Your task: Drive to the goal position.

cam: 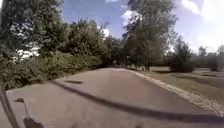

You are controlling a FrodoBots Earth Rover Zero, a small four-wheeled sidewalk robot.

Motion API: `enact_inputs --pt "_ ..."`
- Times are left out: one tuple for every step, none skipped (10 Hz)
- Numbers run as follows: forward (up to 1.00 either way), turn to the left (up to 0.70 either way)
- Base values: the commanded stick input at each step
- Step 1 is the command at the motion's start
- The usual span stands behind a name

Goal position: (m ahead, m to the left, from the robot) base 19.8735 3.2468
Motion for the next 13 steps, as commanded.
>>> enact_inputs --pt "0.70 0.00" --pt "0.70 0.00" --pt "0.70 0.00" --pt "0.70 0.00" --pt "0.70 0.00" --pt "0.70 0.00" --pt "0.70 0.00" --pt "0.70 0.00" --pt "0.70 0.00" --pt "0.70 0.00" --pt "0.70 0.00" --pt "0.70 0.00" --pt "0.70 0.00"
